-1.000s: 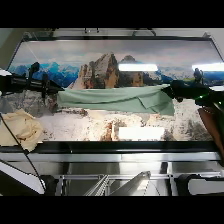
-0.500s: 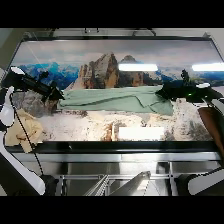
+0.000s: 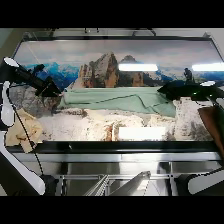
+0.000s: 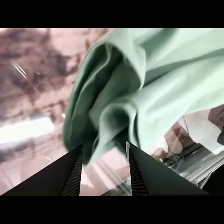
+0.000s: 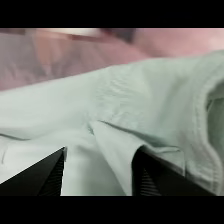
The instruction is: Fold the shirts.
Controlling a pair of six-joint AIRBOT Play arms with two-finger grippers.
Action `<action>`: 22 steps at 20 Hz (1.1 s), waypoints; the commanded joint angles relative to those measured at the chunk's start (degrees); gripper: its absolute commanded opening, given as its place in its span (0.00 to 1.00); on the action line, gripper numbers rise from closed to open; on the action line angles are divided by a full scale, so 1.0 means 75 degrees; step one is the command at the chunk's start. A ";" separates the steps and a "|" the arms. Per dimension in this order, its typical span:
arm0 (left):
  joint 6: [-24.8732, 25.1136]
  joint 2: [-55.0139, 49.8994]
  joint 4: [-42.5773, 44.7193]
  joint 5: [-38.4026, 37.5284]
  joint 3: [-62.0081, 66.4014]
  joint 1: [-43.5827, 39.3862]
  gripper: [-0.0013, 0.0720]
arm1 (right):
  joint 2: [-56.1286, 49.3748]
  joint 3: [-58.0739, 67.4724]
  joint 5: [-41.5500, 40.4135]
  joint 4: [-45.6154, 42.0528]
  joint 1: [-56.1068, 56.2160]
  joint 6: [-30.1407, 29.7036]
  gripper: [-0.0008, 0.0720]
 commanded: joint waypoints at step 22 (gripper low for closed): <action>0.0329 -0.0790 -0.1929 0.3480 -0.0350 -0.4465 0.02 | -0.0796 0.0970 0.1716 -0.1562 0.0050 0.1154 0.04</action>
